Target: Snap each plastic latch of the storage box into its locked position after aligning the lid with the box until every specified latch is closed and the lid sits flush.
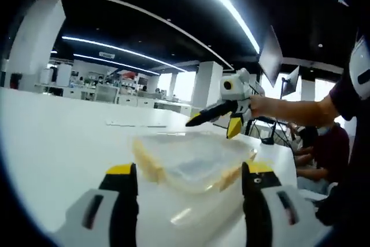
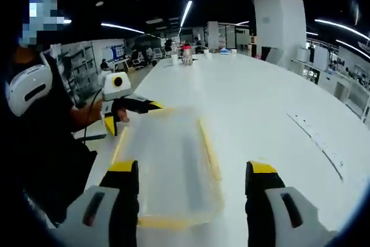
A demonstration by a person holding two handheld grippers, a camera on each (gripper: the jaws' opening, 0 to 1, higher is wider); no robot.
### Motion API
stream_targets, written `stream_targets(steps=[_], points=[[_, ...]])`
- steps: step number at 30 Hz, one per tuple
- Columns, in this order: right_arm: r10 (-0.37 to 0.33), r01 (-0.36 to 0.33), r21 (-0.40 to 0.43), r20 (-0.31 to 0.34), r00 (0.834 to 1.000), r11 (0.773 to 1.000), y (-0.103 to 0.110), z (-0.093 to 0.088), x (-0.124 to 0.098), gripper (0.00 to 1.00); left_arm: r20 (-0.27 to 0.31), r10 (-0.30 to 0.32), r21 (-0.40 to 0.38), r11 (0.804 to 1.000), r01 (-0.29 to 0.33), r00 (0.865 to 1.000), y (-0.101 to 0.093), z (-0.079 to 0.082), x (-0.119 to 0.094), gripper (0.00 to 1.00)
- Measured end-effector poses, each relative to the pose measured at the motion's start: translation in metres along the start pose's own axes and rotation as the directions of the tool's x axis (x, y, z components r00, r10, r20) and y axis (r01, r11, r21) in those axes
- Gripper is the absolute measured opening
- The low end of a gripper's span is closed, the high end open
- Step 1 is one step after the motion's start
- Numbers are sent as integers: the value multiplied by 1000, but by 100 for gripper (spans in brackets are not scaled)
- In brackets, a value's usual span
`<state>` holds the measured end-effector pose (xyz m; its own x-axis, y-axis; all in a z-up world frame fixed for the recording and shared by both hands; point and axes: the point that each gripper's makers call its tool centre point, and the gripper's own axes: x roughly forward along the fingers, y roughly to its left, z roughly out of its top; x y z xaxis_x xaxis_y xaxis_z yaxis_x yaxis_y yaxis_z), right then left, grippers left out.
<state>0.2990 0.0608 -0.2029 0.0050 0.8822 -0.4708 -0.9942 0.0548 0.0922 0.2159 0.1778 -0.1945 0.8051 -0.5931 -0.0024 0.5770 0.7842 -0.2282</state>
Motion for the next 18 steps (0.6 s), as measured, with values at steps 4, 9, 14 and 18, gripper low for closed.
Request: stream_targets(steps=[4, 9, 14, 18], points=[[-47, 45, 25, 63, 997, 999, -2, -5, -9, 81, 28, -2, 15, 1000, 1, 1000, 2, 10, 0, 83], [-150, 141, 69, 149, 977, 988, -13, -4, -24, 86, 27, 11, 36, 999, -12, 1000, 3, 13, 5, 92], [-283, 282, 32, 171, 944, 959, -18, -8, -38, 89, -12, 47, 39, 998, -46, 999, 10, 8, 10, 98], [-355, 350, 61, 211, 911, 935, -9, -10, -44, 92, -27, 56, 37, 998, -54, 998, 12, 8, 9, 97]])
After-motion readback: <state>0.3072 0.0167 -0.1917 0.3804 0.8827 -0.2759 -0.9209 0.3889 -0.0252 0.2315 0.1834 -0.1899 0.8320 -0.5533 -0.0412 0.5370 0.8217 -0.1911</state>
